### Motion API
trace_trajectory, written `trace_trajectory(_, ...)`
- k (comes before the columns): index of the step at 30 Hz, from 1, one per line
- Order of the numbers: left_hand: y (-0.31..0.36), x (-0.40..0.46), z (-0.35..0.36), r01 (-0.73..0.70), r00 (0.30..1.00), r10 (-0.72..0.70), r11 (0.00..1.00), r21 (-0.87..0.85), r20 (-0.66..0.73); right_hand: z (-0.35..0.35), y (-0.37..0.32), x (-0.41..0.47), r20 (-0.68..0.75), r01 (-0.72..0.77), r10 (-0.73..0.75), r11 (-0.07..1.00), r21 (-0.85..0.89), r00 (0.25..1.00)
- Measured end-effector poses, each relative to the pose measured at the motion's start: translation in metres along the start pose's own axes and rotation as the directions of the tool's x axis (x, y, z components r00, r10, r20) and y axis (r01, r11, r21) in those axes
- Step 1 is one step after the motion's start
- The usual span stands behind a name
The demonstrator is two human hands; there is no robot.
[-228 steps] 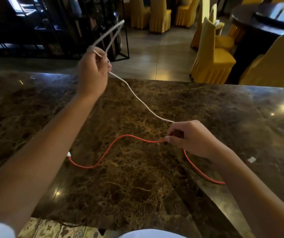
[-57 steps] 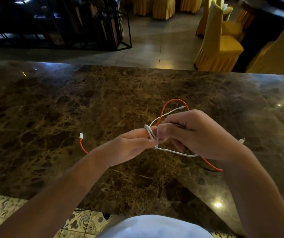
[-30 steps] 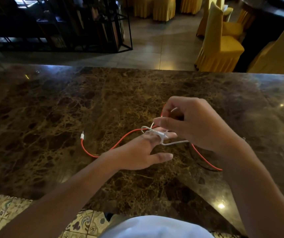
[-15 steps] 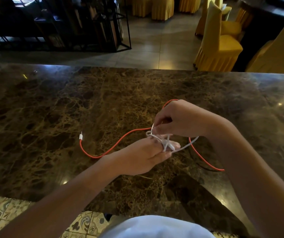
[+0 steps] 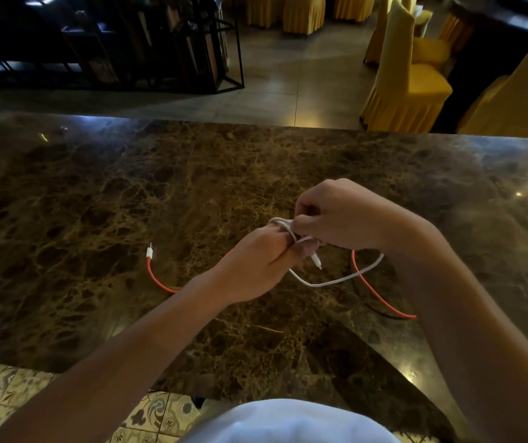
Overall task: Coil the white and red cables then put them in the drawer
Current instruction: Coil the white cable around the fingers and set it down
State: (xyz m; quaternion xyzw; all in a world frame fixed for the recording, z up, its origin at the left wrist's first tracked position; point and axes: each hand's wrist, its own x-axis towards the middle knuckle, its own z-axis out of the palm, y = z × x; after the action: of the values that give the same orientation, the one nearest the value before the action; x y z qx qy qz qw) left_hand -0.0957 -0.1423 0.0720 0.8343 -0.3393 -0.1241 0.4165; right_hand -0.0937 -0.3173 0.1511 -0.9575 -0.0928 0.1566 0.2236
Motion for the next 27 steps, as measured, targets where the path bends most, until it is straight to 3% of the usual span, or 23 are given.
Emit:
trace_trajectory(9, -0.002, -0.001, 0.0, 0.048, 0.997, -0.052, 0.997, 0.064, 0.055, 0.0, -0.002, -0.006, 0.126, 0.002, -0.003, 1.0, 0.01, 0.992)
trace_trajectory(13, -0.011, -0.008, -0.004, 0.134, 0.971, -0.137, 0.991, 0.028, 0.196, -0.007, -0.008, -0.017, 0.135, 0.103, -0.068, 0.955, -0.278, 0.989)
trace_trajectory(15, -0.01, -0.011, -0.009, 0.133, 0.958, -0.118, 0.99, -0.04, 0.262, -0.019, -0.007, -0.021, 0.146, 0.17, -0.135, 0.948, -0.268, 0.98)
trace_trajectory(19, 0.008, -0.021, -0.016, 0.007, 0.959, 0.059, 0.973, -0.232, 0.278, -0.039, 0.011, -0.02, 0.169, 0.323, -0.343, 0.937, 0.135, 0.924)
trace_trajectory(23, 0.024, -0.027, -0.024, -0.075, 0.904, 0.225, 0.921, -0.383, 0.363, -0.033, 0.039, -0.002, 0.06, 0.379, -0.469, 0.777, 0.502, 0.881)
trace_trajectory(27, 0.037, -0.03, -0.039, -0.147, 0.872, 0.358, 0.842, -0.518, 0.334, 0.005, 0.06, 0.016, 0.041, 0.256, -0.454, 0.572, 0.78, 0.89)
